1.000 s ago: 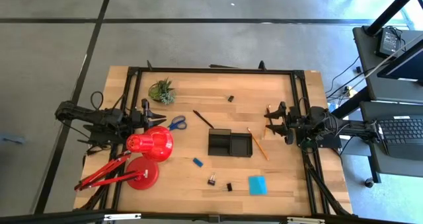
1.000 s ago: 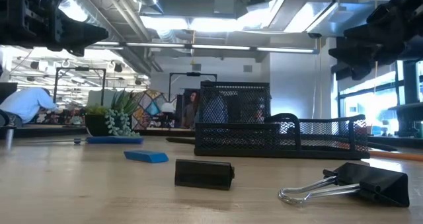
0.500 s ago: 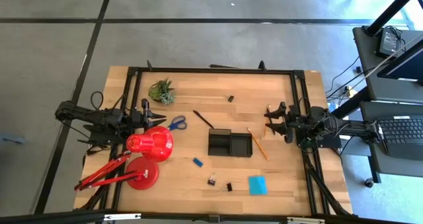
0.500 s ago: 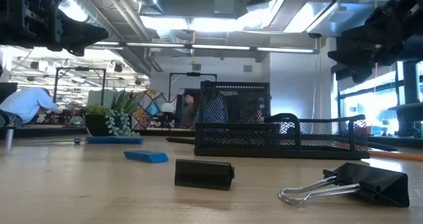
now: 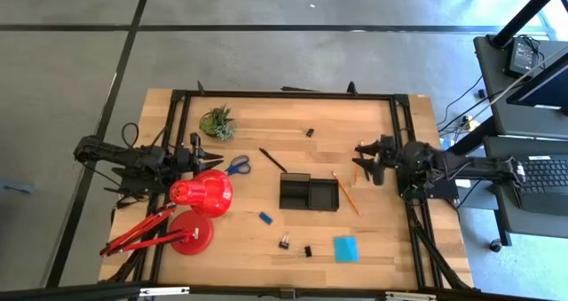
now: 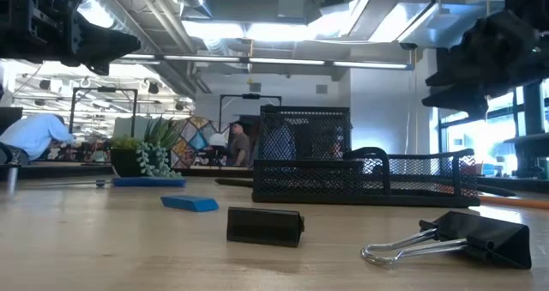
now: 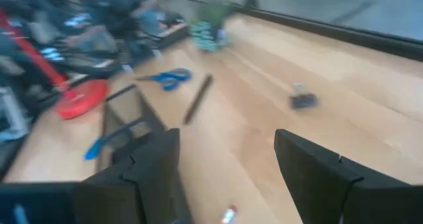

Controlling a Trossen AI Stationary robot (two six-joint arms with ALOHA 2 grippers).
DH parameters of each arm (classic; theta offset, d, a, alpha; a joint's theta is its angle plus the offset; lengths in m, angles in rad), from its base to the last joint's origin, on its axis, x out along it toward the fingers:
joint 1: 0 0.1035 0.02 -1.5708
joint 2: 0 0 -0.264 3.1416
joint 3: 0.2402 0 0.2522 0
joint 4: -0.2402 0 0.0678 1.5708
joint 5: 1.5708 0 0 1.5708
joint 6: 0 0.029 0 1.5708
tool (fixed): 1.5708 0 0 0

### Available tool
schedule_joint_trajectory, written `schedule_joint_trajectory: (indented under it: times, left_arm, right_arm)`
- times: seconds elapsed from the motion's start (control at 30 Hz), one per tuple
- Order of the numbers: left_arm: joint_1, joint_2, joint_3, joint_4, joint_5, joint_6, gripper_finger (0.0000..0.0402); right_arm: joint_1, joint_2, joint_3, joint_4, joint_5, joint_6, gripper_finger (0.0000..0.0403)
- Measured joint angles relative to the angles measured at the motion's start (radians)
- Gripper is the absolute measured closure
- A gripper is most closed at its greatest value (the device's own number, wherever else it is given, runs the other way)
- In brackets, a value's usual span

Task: Pick and place office supplies into organizer
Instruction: Put the right black pen into the black desk organizer

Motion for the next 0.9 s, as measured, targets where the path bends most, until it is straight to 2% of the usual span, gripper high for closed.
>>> schedule_joint_trajectory:
  times: [0.17,0.33,0.67,0.9]
  left_arm:
    - [0.000,0.000,0.000,0.000,0.000,0.000,0.0354]
    - [0.000,0.000,0.000,0.000,0.001,0.000,0.0354]
    - [0.000,0.000,0.000,0.000,0.001,0.000,0.0354]
    - [0.000,0.000,0.000,0.000,0.001,0.000,0.0354]
  right_arm:
    - [0.000,0.098,0.102,-0.095,0.093,0.047,0.0153]
    - [0.000,0.191,0.176,-0.157,0.102,0.094,0.0153]
    - [0.000,0.303,0.180,-0.172,0.103,0.149,0.0153]
    - [-0.001,0.346,0.181,-0.220,0.172,0.222,0.0153]
